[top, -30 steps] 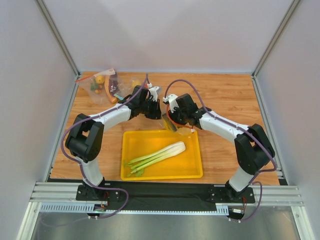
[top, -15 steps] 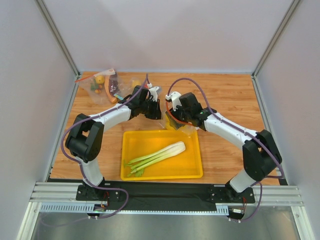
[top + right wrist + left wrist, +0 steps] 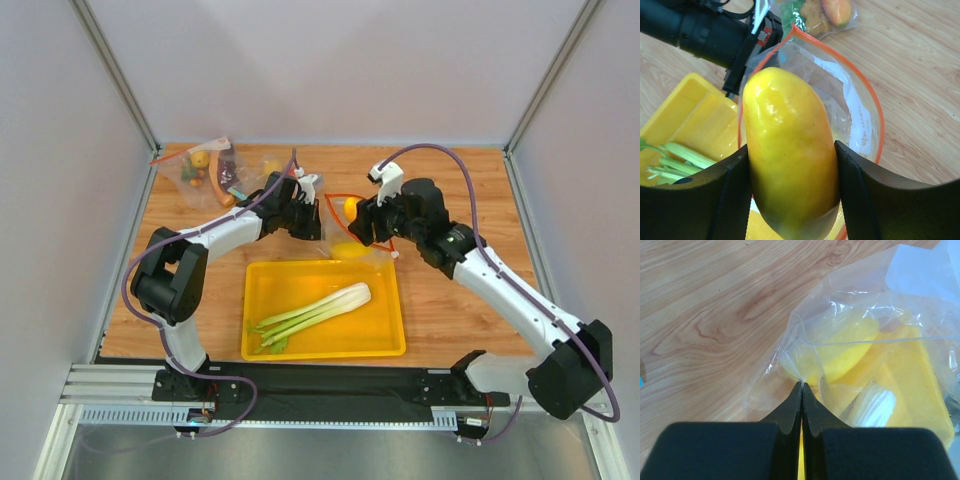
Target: Open the zip-top bag and remove the fake food
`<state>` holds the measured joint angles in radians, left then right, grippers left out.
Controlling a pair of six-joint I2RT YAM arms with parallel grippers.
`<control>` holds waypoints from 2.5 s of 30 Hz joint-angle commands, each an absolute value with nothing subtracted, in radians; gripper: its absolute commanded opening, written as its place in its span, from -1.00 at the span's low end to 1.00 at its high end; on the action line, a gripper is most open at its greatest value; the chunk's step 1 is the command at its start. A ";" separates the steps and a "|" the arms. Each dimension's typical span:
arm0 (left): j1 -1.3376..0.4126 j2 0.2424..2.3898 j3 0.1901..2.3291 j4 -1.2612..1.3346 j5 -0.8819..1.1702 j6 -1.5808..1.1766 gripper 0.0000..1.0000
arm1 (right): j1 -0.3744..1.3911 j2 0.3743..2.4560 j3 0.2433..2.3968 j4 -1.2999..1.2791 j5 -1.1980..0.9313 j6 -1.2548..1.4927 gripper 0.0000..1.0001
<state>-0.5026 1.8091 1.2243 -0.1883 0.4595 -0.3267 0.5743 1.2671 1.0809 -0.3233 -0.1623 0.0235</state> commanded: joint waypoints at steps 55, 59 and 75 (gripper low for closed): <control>-0.505 1.758 1.270 -0.202 0.474 -0.308 -1.00 | 1.072 1.594 1.157 -0.116 -0.074 0.069 0.73; -0.505 1.750 1.272 -0.204 0.479 -0.311 -1.00 | 1.072 1.412 1.140 -0.207 0.039 0.031 0.72; -0.505 1.704 1.270 -0.216 0.469 -0.307 -1.00 | 0.535 1.245 1.210 -0.244 0.015 0.138 0.37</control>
<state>-0.5026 1.7679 1.2407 -0.2142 0.4683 -0.3271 0.5758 1.1728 1.2182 -0.2707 0.0654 0.0772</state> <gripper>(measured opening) 0.006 0.704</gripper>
